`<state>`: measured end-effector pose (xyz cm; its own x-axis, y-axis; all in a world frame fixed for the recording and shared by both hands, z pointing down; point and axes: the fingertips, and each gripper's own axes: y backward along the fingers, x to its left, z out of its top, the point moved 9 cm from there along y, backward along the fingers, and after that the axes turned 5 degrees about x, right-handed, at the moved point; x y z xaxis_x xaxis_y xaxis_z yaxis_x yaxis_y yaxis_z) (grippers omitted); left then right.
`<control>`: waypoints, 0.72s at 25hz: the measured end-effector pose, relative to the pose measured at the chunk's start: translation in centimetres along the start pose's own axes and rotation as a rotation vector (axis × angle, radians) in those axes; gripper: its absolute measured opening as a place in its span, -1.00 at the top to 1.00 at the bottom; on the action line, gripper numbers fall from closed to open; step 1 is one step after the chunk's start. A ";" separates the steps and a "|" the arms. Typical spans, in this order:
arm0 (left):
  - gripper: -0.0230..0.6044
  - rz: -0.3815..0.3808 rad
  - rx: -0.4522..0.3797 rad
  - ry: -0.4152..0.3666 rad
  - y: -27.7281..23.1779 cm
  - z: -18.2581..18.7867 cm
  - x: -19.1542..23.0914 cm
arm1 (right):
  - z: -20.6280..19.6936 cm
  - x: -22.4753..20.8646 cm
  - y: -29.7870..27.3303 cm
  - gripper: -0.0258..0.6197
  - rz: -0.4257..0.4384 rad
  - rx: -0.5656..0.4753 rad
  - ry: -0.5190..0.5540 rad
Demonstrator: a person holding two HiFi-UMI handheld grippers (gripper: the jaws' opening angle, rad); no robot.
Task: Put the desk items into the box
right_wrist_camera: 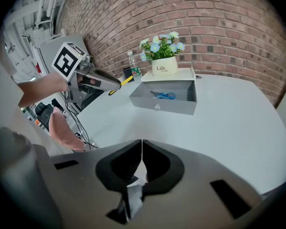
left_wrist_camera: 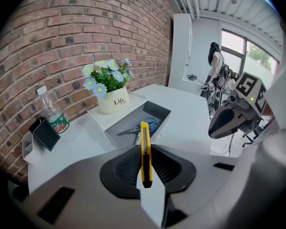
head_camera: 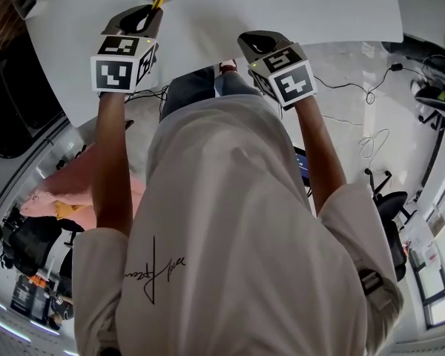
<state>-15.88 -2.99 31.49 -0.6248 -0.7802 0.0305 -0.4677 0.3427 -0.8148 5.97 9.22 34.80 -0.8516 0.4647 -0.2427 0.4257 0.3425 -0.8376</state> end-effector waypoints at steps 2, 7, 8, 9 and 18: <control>0.72 -0.004 0.002 -0.005 -0.3 0.4 0.2 | 0.1 -0.1 -0.1 0.83 0.000 0.001 -0.007; 0.72 -0.016 0.008 -0.017 -0.9 1.2 0.7 | 0.5 -0.5 -0.3 0.83 -0.001 0.002 -0.024; 0.72 -0.019 0.009 -0.020 -1.1 1.4 0.8 | 0.6 -0.6 -0.3 0.83 -0.001 0.002 -0.028; 0.72 -0.021 0.010 -0.022 -1.2 1.6 0.8 | 0.6 -0.7 -0.3 0.83 -0.001 0.002 -0.031; 0.72 -0.040 0.026 -0.038 -2.8 3.0 1.6 | 1.2 -1.7 -0.9 0.83 -0.004 0.002 -0.066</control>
<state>-13.67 -6.79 32.09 -0.5816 -0.8124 0.0423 -0.4756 0.2973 -0.8279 6.64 7.17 35.34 -0.8714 0.4085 -0.2716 0.4221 0.3424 -0.8394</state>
